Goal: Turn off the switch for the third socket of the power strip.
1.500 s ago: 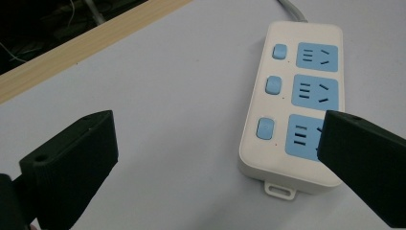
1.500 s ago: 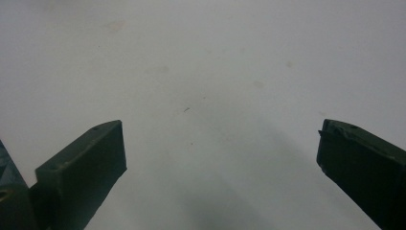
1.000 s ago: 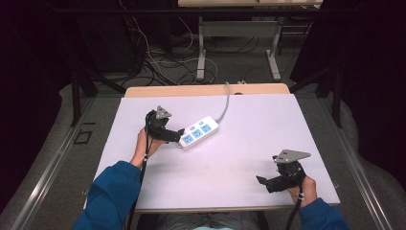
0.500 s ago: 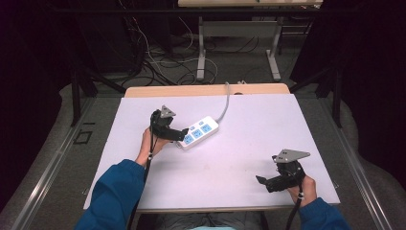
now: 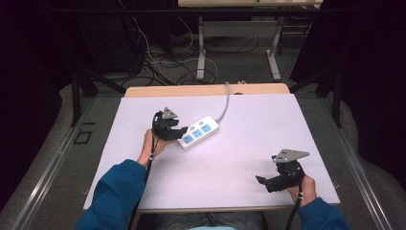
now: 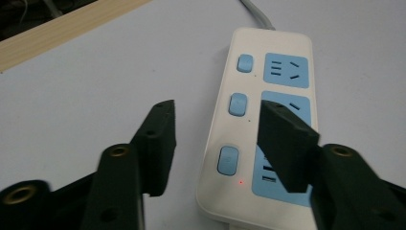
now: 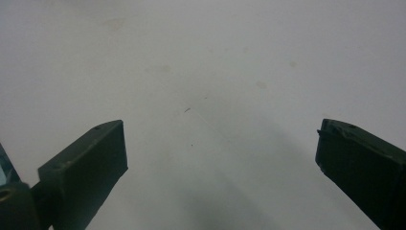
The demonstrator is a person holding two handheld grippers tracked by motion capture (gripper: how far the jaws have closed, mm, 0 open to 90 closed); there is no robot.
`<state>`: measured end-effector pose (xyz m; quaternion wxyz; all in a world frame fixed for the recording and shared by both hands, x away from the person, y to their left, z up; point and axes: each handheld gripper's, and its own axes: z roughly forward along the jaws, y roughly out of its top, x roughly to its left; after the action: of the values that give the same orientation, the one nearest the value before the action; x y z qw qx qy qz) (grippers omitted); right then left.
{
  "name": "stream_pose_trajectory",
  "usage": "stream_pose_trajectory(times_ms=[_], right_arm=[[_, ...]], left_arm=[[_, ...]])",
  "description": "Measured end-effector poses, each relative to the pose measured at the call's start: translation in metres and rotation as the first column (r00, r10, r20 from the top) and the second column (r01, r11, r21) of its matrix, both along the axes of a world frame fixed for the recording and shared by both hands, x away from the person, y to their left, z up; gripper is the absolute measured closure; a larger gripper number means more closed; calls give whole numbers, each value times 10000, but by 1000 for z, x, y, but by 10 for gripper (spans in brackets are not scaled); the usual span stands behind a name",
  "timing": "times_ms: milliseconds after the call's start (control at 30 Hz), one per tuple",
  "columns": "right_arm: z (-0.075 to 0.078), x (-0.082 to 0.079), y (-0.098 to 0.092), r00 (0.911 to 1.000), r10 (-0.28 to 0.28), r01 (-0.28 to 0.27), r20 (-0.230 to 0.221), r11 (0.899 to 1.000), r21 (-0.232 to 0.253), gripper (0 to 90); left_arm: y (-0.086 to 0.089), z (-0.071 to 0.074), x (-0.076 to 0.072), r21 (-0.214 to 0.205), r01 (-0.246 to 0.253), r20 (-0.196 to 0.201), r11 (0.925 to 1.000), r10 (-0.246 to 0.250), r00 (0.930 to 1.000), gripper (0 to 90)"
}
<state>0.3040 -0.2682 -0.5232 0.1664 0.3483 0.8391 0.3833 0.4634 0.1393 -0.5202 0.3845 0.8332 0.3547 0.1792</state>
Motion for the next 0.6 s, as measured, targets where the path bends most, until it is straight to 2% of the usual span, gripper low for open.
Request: stream_pose_trajectory(times_ms=[33, 133, 167, 200, 233, 267, 300, 333, 433, 600], right_arm=[[0, 0, 0, 10000, -8, 8, -5, 10000, 0, 30], [0, 0, 1, 10000, -13, 12, -31, 10000, -70, 30], [0, 0, 0, 10000, 16, -17, -84, 9999, -117, 31], [0, 0, 0, 10000, 16, -17, -84, 9999, -117, 31], [0, 1, 0, 10000, 22, -23, -86, 10000, -82, 31], [0, 1, 0, 10000, 22, -23, -86, 10000, -82, 31], [0, 0, 0, 10000, 40, -41, -73, 9999, -94, 32], [0, 0, 0, 10000, 40, -41, -73, 9999, -94, 32], [0, 0, 0, 10000, 1, -1, -77, 10000, -98, 32], [0, 1, 0, 10000, 61, -61, -52, 9999, -106, 33]], left_arm=[[0, -1, 0, -128, 85, 1, 9999, -85, 10000, 575], [1, -2, 0, -155, 166, -52, 9997, -167, 9998, 682], [2, -1, 0, -108, 326, -193, 9994, -328, 9993, 720], [1, -3, 0, -218, 219, -59, 9995, -220, 9997, 720], [2, -4, 1, -282, 281, -40, 9992, -282, 9996, 793], [2, -4, 1, -303, 297, -45, 9991, -299, 9995, 793], [2, -5, 1, -267, 377, -115, 9989, -381, 9992, 863], [2, -5, 1, -267, 377, -115, 9989, -381, 9992, 887], [2, -8, 1, -393, 541, -206, 9978, -549, 9983, 900], [1, -9, 1, -340, 622, -176, 9975, -629, 9979, 900]])
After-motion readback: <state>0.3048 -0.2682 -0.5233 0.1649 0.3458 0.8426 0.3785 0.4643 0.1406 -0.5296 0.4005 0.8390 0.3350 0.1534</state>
